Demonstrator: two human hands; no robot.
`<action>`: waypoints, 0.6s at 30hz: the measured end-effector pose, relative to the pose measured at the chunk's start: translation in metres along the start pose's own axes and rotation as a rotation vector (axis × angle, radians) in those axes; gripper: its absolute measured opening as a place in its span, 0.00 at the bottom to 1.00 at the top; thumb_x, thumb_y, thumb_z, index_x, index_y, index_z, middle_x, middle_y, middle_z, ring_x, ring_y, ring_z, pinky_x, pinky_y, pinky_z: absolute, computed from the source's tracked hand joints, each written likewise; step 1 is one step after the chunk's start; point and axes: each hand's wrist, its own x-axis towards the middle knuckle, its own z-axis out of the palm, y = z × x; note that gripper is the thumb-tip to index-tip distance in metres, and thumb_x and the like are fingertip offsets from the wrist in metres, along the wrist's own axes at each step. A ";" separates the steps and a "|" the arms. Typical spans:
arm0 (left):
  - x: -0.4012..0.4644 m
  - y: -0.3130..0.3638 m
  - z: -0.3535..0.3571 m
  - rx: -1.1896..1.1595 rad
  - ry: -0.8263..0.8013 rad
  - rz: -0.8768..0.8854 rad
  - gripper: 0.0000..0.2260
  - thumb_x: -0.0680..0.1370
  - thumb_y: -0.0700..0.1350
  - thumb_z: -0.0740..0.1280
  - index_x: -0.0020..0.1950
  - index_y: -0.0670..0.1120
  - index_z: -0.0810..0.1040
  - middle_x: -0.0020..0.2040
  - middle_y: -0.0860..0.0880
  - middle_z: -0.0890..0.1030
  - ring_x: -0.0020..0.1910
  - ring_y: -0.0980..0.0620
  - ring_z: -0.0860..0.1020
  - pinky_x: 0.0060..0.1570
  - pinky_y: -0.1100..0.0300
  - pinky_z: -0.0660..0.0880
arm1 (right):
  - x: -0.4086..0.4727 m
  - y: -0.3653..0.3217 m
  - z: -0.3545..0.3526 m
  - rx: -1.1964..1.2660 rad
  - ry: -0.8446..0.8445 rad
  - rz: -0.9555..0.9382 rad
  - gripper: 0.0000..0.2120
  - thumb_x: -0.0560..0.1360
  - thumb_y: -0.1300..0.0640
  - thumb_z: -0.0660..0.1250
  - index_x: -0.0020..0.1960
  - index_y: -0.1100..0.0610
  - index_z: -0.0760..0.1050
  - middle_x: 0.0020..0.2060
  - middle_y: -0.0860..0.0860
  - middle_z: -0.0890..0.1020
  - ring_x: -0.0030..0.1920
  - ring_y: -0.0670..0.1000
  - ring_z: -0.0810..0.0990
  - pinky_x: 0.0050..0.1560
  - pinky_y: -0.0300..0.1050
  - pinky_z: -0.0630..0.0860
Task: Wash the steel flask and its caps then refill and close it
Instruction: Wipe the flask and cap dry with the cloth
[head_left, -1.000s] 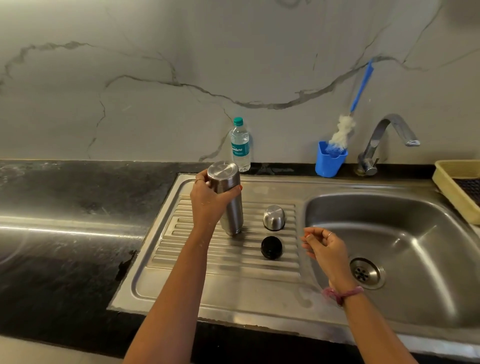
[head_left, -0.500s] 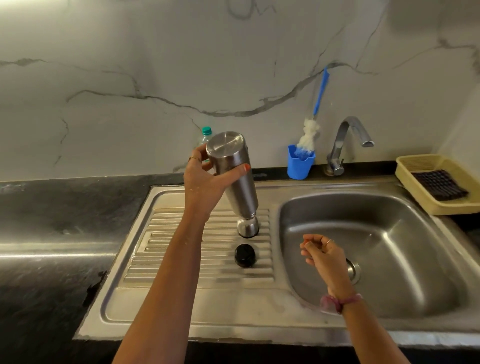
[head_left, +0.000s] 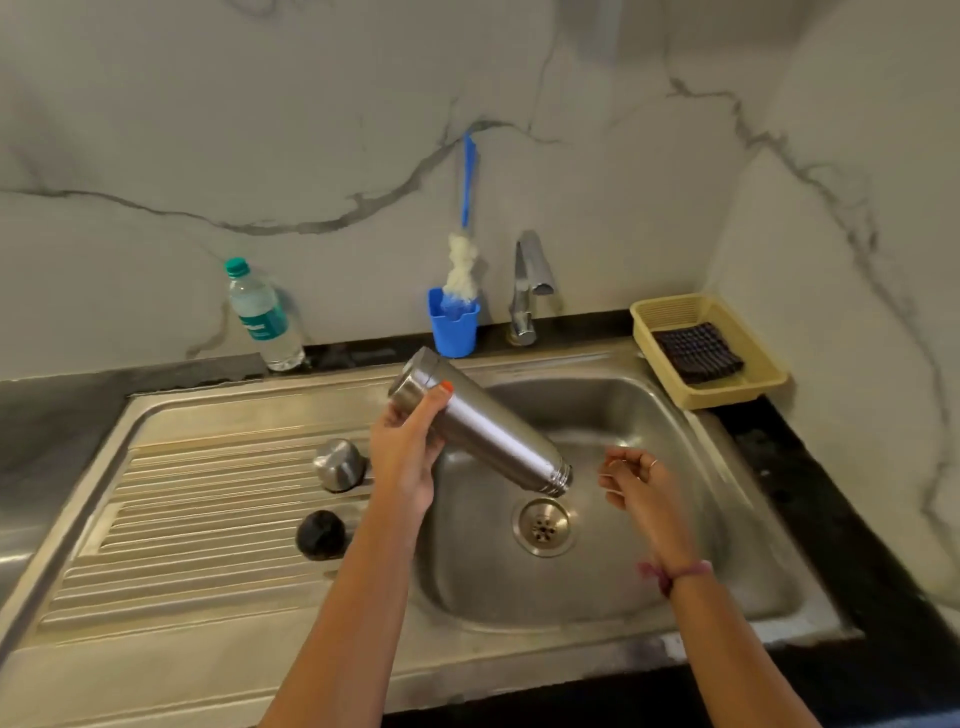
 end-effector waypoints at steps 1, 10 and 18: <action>0.000 -0.009 0.006 -0.014 0.002 -0.030 0.19 0.70 0.40 0.76 0.59 0.46 0.76 0.55 0.46 0.81 0.55 0.50 0.80 0.50 0.56 0.79 | 0.005 -0.001 -0.010 0.000 0.012 -0.003 0.06 0.78 0.60 0.65 0.50 0.51 0.78 0.45 0.53 0.84 0.45 0.50 0.83 0.43 0.42 0.77; 0.000 -0.060 0.063 0.066 -0.033 -0.046 0.17 0.71 0.41 0.76 0.57 0.49 0.77 0.55 0.46 0.82 0.55 0.49 0.81 0.58 0.52 0.78 | 0.068 -0.043 -0.089 0.141 0.154 0.024 0.07 0.75 0.64 0.67 0.52 0.63 0.78 0.39 0.57 0.81 0.43 0.53 0.79 0.49 0.47 0.78; 0.007 -0.092 0.088 0.250 -0.046 0.034 0.30 0.64 0.46 0.80 0.64 0.47 0.76 0.56 0.48 0.83 0.56 0.50 0.82 0.57 0.53 0.79 | 0.162 -0.095 -0.116 0.190 0.147 0.236 0.12 0.77 0.62 0.65 0.58 0.66 0.75 0.41 0.52 0.77 0.39 0.48 0.77 0.54 0.44 0.79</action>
